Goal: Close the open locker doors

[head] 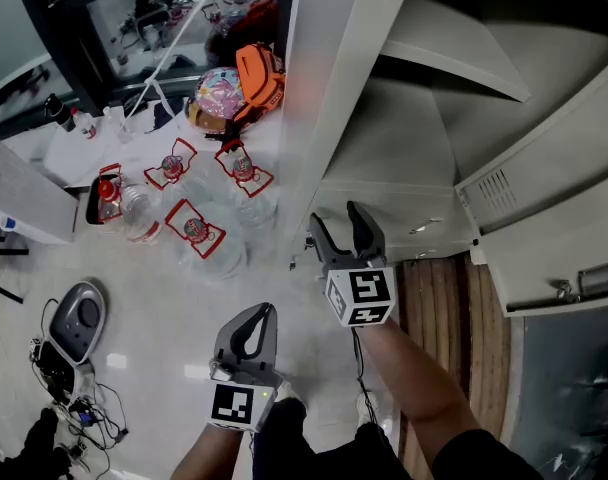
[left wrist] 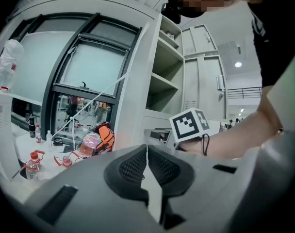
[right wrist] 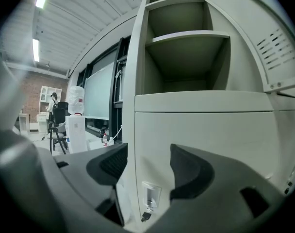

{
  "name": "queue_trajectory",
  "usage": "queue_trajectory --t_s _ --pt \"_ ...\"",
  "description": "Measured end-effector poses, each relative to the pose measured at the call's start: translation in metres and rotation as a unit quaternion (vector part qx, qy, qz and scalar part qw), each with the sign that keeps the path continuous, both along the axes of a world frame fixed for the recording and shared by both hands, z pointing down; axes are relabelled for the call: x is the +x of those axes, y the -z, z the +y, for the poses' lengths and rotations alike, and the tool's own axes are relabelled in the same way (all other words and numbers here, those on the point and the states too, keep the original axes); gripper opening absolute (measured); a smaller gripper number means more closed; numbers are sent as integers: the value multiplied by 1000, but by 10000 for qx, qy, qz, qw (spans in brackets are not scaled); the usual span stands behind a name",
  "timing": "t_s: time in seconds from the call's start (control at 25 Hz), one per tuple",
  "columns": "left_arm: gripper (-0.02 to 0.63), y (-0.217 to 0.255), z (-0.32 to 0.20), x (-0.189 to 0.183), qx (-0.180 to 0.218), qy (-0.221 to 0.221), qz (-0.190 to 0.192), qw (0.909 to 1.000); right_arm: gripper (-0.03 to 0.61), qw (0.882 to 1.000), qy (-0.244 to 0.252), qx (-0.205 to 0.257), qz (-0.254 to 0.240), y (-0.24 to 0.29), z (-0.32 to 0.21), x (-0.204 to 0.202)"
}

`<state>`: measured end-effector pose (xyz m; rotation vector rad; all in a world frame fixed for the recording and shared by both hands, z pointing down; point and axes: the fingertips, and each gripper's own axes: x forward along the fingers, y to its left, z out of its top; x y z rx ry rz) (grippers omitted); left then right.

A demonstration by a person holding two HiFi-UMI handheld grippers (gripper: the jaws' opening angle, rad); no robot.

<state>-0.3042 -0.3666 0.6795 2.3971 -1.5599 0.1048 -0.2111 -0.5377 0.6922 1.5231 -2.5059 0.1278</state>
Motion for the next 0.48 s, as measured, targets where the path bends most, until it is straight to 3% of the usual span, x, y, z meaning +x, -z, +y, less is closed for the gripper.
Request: queue_trajectory --t_s 0.48 --pt "5 0 2 -2 -22 -2 -55 10000 278 10000 61 36 -5 1 3 -2"
